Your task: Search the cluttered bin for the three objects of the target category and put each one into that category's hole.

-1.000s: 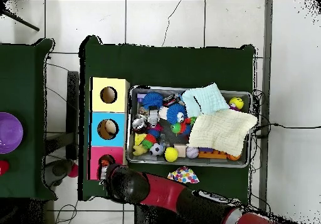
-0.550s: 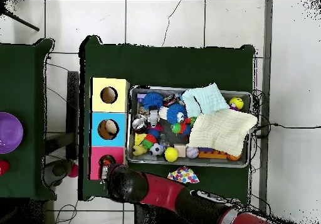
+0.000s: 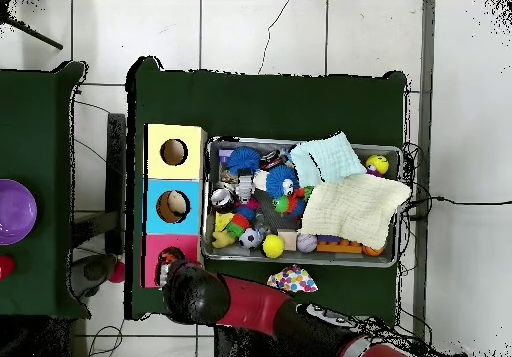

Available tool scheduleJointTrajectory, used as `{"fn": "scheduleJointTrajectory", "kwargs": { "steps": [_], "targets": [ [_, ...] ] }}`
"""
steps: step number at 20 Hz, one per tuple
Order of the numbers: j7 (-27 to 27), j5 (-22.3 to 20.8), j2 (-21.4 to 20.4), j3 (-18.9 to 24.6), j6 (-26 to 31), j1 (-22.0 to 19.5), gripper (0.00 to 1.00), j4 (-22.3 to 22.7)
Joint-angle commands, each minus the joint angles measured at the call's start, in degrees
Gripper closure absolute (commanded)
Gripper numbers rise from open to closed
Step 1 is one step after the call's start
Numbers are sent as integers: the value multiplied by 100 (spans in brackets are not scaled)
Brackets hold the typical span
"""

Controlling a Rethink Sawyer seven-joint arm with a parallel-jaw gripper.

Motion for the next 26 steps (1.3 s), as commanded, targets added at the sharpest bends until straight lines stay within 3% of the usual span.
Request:
{"fn": "scheduleJointTrajectory", "kwargs": {
  "steps": [1, 12, 19, 26],
  "targets": [
    [811, -218, 272, -502, 162, -38, 0, -358],
    [993, 78, -224, -336, 770, -52, 0, -333],
    [1249, 506, -1175, -659, 2396, 271, 0, -705],
    [1443, 536, -1474, -875, 2919, 424, 0, -865]
  ]
}}
